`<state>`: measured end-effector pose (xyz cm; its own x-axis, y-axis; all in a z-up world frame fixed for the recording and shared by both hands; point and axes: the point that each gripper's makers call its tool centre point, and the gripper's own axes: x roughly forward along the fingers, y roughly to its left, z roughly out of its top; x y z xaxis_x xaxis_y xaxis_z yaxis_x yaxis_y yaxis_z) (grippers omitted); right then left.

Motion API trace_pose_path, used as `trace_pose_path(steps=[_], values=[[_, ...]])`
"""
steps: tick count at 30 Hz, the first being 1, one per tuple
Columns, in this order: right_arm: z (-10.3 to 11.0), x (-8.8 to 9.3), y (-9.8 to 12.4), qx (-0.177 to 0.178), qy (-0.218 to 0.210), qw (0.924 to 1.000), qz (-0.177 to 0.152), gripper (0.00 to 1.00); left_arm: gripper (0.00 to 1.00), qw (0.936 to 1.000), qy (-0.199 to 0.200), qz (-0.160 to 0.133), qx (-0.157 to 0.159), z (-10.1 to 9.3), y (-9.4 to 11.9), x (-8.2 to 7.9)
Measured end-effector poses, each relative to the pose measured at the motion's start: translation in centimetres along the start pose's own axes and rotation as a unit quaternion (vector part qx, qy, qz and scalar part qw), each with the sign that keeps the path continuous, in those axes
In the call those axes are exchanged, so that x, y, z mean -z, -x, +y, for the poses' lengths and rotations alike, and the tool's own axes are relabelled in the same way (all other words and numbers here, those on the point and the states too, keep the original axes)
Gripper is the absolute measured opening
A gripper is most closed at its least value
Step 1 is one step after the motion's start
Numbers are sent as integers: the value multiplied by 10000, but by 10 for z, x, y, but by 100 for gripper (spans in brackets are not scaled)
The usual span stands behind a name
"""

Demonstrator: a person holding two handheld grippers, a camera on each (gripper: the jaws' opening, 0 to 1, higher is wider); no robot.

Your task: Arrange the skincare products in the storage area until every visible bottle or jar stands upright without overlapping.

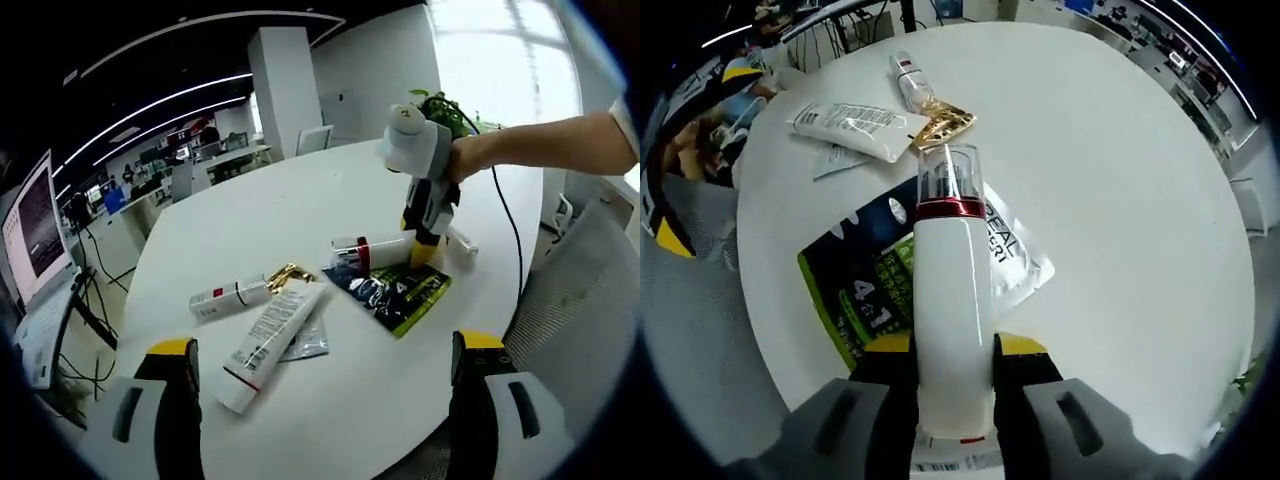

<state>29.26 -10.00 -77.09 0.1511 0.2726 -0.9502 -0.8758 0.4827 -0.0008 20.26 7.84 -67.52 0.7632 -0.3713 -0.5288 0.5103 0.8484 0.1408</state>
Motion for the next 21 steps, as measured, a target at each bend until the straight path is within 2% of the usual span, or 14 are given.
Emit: trace_pose_path(steps=[2,4,6,8,12,17,20,21], values=[[4,1,1,-141,-173,9997,-49,27,99,10000,-35,72,35,1,2,1],[3,1,2,-192,-225,9995,-122,27,99,9998,116,68,169,0,4,1],[5,2,3,-310,-402,9986,-154,27,99,9998,114,26,143,3,5,0],[5,1,3,-413,-584,9971,-242,27,99,9999,4,123,81,6,5,2],[8,1,5,-747,-1050,9908,-406,27,99,9998,23,89,166,2,6,-1],[7,1,7,-1102,-1643,9779,-669,27,99,9995,-75,138,274,0,2,-9],[18,5,10,-1256,-1858,9719,-711,27,99,9994,-166,117,292,1,-1,-15],[24,5,11,-1383,-2010,9668,-763,27,99,9993,-191,89,303,1,-2,-18]])
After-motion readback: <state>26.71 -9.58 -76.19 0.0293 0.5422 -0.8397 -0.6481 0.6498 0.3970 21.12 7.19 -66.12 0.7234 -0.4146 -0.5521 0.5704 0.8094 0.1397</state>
